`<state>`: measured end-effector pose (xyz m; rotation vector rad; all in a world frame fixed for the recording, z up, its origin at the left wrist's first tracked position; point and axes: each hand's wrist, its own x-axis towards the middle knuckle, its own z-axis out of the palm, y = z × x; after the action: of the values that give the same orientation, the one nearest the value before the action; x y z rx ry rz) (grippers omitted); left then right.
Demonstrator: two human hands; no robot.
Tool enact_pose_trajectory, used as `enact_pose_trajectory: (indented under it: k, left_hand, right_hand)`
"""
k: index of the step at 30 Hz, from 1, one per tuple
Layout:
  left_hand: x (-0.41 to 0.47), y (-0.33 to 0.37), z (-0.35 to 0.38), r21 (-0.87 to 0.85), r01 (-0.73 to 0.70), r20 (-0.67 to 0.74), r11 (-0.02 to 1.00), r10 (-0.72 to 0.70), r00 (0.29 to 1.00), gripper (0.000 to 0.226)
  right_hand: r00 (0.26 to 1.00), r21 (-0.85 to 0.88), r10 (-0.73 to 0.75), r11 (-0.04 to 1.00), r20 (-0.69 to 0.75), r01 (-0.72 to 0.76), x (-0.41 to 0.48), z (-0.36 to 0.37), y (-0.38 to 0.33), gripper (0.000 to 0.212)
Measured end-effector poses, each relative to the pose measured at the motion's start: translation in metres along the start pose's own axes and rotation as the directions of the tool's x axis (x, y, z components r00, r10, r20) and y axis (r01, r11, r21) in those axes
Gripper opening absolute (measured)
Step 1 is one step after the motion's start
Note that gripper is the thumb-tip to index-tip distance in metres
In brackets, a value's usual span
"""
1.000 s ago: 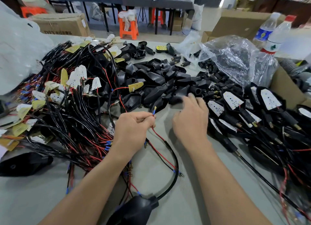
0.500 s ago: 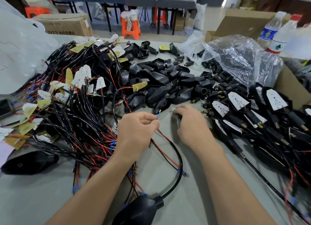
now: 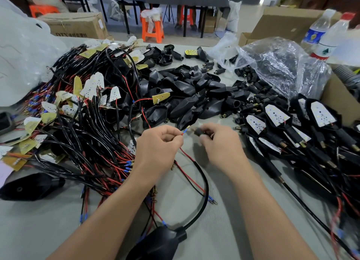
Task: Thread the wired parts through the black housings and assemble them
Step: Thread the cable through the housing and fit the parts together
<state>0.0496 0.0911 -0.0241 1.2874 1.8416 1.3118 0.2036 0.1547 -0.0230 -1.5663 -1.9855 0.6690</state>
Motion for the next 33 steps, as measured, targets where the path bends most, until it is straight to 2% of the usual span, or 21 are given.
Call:
enact_pose_trajectory:
  k: [1,2,4,6,8,10,19,26,33]
  left_hand:
    - [0.0,0.0,0.0,-0.003,-0.007,0.001,1.0,0.007,1.0,0.017]
    - [0.0,0.0,0.0,-0.01,-0.014,0.005,1.0,0.014,1.0,0.017]
    - [-0.001,0.001,0.0,-0.038,-0.028,0.015,0.999,0.029,0.999,0.017]
    - [-0.001,0.003,0.0,-0.057,-0.052,0.036,0.997,0.054,0.998,0.018]
    - [-0.003,0.004,-0.001,-0.065,-0.072,0.06,0.995,0.076,0.995,0.022]
    - [-0.004,0.004,-0.001,-0.063,-0.077,0.069,0.995,0.082,0.994,0.024]
    - [-0.004,0.003,-0.002,-0.036,-0.069,0.003,0.997,0.069,0.998,0.02]
    - [-0.003,0.001,-0.005,-0.078,-0.094,0.022,0.993,0.096,0.995,0.022]
    - [-0.001,-0.001,-0.005,-0.129,-0.141,0.054,0.982,0.149,0.987,0.03]
  right_hand:
    - [0.998,0.213,0.062,0.975,-0.012,-0.058,-0.001,0.001,-0.004,0.017]
    - [0.993,0.451,0.117,0.885,0.017,-0.113,-0.002,0.001,-0.009,0.018]
    - [0.978,0.789,0.155,0.579,0.141,-0.206,-0.005,0.002,-0.016,0.02]
    - [0.964,0.903,0.158,0.345,0.213,-0.257,-0.006,0.001,-0.019,0.021]
    - [0.955,0.933,0.174,0.232,0.24,-0.277,-0.005,-0.001,-0.019,0.022]
    - [0.949,0.942,0.183,0.17,0.258,-0.289,-0.004,-0.003,-0.018,0.023]
    - [0.937,0.932,0.101,0.111,0.334,-0.344,-0.003,-0.004,-0.015,0.023]
    - [0.951,0.933,0.096,0.186,0.295,-0.308,0.0,-0.002,-0.011,0.021]
    - [0.948,0.93,0.117,0.19,0.296,-0.314,-0.002,0.0,-0.014,0.02]
